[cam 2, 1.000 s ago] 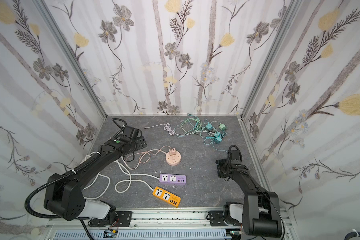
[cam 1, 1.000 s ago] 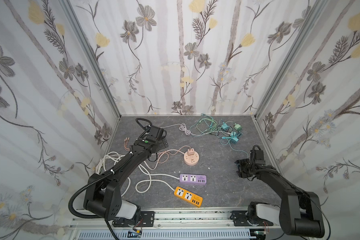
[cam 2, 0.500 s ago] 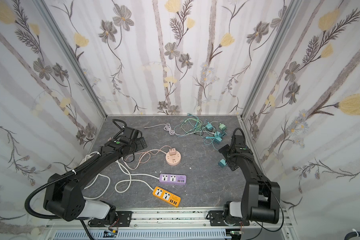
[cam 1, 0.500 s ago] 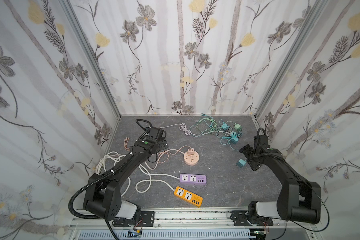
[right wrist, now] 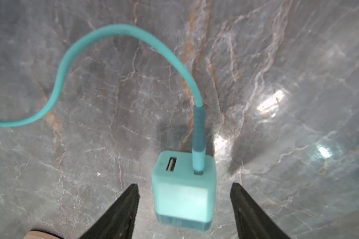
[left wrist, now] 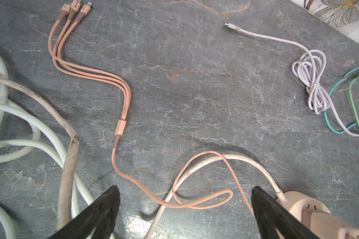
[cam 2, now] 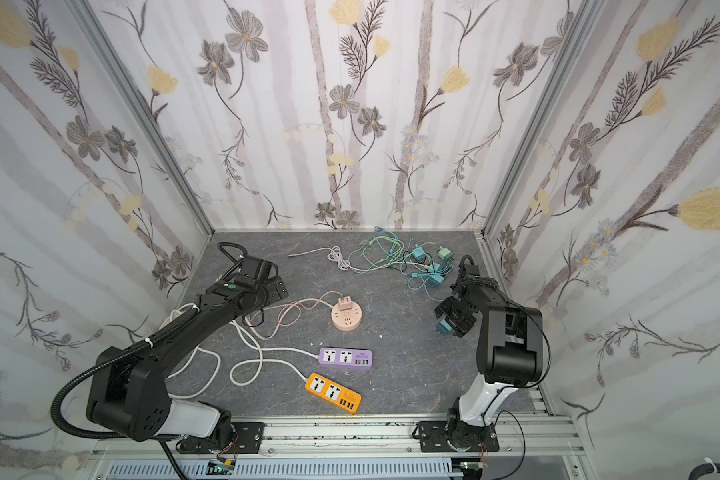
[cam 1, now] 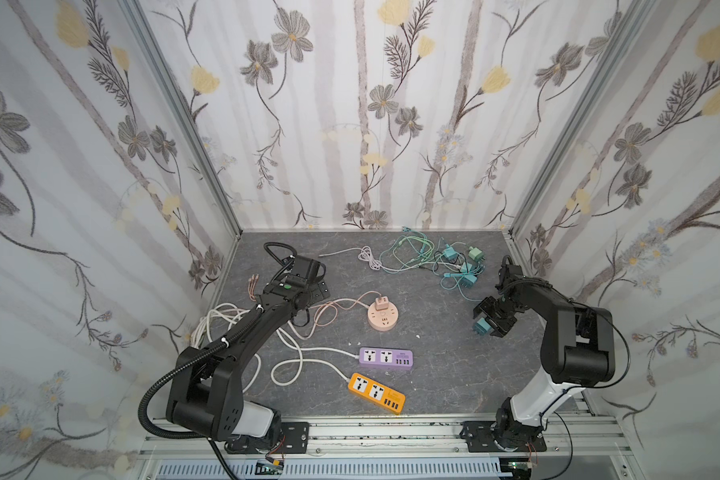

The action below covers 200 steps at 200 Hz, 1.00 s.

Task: Insert the plug
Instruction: 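Lift the teal charger with the right gripper and carry it toward the round strip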

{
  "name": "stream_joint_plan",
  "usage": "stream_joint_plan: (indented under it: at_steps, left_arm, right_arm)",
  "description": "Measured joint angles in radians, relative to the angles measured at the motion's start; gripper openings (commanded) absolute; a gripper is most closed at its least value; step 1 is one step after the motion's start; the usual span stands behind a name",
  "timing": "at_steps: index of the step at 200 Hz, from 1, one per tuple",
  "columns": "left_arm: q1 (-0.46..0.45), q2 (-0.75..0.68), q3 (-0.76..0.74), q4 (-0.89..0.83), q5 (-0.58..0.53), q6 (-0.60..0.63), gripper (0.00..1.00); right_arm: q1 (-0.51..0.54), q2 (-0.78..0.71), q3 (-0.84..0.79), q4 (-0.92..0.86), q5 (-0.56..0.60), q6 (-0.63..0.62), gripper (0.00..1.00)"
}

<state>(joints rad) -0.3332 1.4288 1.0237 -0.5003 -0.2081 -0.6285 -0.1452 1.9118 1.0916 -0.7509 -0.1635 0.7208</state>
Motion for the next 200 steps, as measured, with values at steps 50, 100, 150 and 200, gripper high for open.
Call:
stream_joint_plan:
  at_steps: [50, 100, 150, 200]
  left_arm:
    - [0.032, 0.012, -0.021, 0.021, 0.004, -0.001, 1.00]
    - [0.045, 0.048, -0.022, 0.038, 0.029, -0.003, 1.00]
    - [0.046, 0.047, -0.021, 0.039, 0.037, -0.003, 1.00]
    - [0.040, -0.003, -0.008, 0.032, 0.056, 0.009, 1.00]
  right_arm:
    - [-0.022, 0.046, 0.053, -0.067, -0.025, -0.009, 0.65]
    - [-0.032, 0.090, 0.097, -0.131, -0.023, -0.054, 0.53]
    - [-0.045, 0.069, 0.053, -0.144, -0.013, -0.076, 0.41]
    - [-0.020, -0.119, -0.041, -0.025, -0.095, -0.037, 0.38]
